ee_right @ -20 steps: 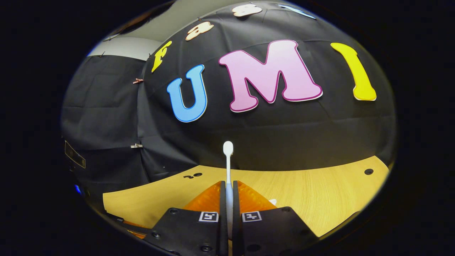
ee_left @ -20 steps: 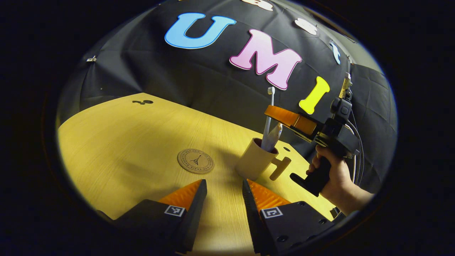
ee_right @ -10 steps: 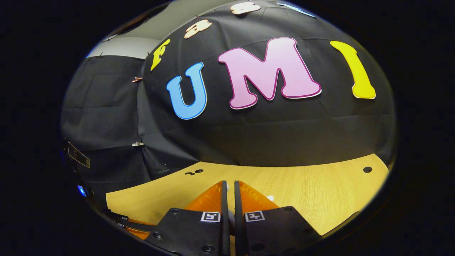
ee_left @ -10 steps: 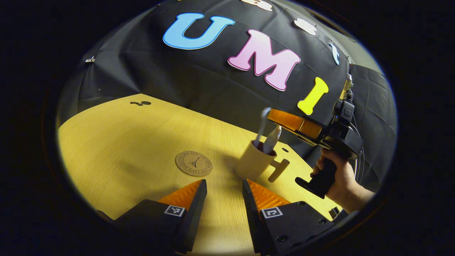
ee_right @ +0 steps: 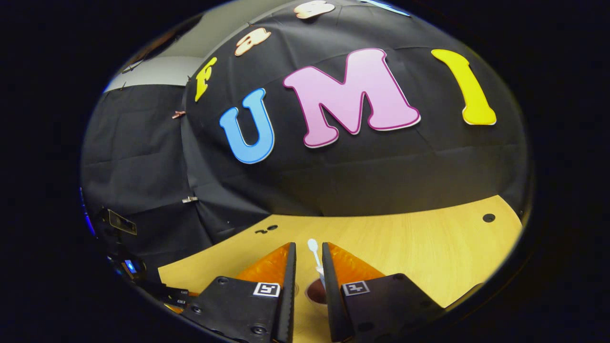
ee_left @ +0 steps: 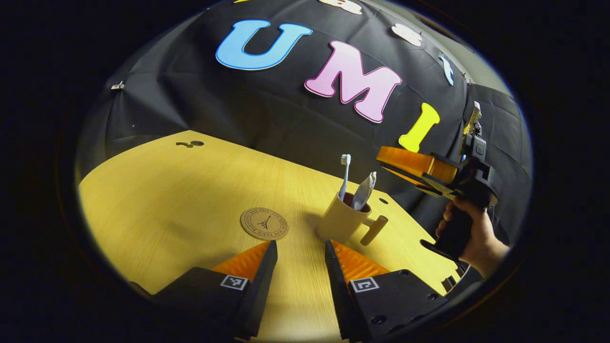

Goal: Put the toothbrush and toothpaste on the desktop into the cup, then pick up the cup and place it on the coaster on the desktop.

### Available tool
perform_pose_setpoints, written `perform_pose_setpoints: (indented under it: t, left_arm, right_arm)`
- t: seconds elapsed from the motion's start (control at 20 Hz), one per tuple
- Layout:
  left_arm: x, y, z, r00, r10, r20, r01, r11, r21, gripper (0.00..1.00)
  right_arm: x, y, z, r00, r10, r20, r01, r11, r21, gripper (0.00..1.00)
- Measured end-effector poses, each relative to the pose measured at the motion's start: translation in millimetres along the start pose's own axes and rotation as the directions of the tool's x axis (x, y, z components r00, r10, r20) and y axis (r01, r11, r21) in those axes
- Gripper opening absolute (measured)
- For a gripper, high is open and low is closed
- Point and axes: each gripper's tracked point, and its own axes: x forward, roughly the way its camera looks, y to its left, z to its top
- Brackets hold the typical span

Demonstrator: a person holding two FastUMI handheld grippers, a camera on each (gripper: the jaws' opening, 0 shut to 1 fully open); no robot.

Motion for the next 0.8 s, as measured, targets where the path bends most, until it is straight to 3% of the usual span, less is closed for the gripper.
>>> perform_pose_setpoints:
  t: [0.1, 0.2, 0.25, 0.3, 0.45, 0.5, 0.55, 0.8]
  left_arm:
    - [-3, -1, 5, 1.0, 0.001, 0.0, -0.001, 1.0, 0.004, 0.63]
    - [-6, 0, 8, 1.0, 0.006, -0.012, -0.005, 1.0, 0.016, 0.64]
    - [-9, 0, 10, 1.0, 0.007, -0.017, -0.006, 1.0, 0.025, 0.64]
    - [-11, 0, 13, 1.0, 0.006, -0.022, -0.005, 0.999, 0.034, 0.63]
    - [-19, 2, 17, 0.999, 0.009, -0.035, -0.007, 0.998, 0.061, 0.64]
    - [-21, 1, 19, 0.999, 0.008, -0.038, -0.006, 0.998, 0.064, 0.63]
    - [-25, 1, 20, 0.999, 0.009, -0.039, -0.006, 0.998, 0.068, 0.63]
    - [-43, 6, 20, 0.998, 0.022, -0.054, -0.018, 0.998, 0.065, 0.64]
  right_arm:
    - [-13, -12, -10, 0.997, -0.03, -0.074, 0.031, 1.0, 0.006, 0.44]
    - [-25, -23, -23, 0.985, -0.062, -0.16, 0.065, 0.998, 0.016, 0.45]
    - [-30, -29, -33, 0.975, -0.078, -0.208, 0.083, 0.996, 0.016, 0.35]
    - [-35, -32, -43, 0.962, -0.086, -0.261, 0.093, 0.996, 0.015, 0.48]
    - [-44, -31, -73, 0.906, -0.079, -0.415, 0.079, 0.997, -0.018, 0.51]
    - [-47, -35, -82, 0.884, -0.098, -0.457, 0.08, 0.995, -0.059, 0.41]
    - [-49, -39, -91, 0.864, -0.112, -0.491, 0.075, 0.993, -0.096, 0.51]
    - [-39, -51, -120, 0.776, -0.154, -0.612, 0.09, 0.987, -0.135, 0.51]
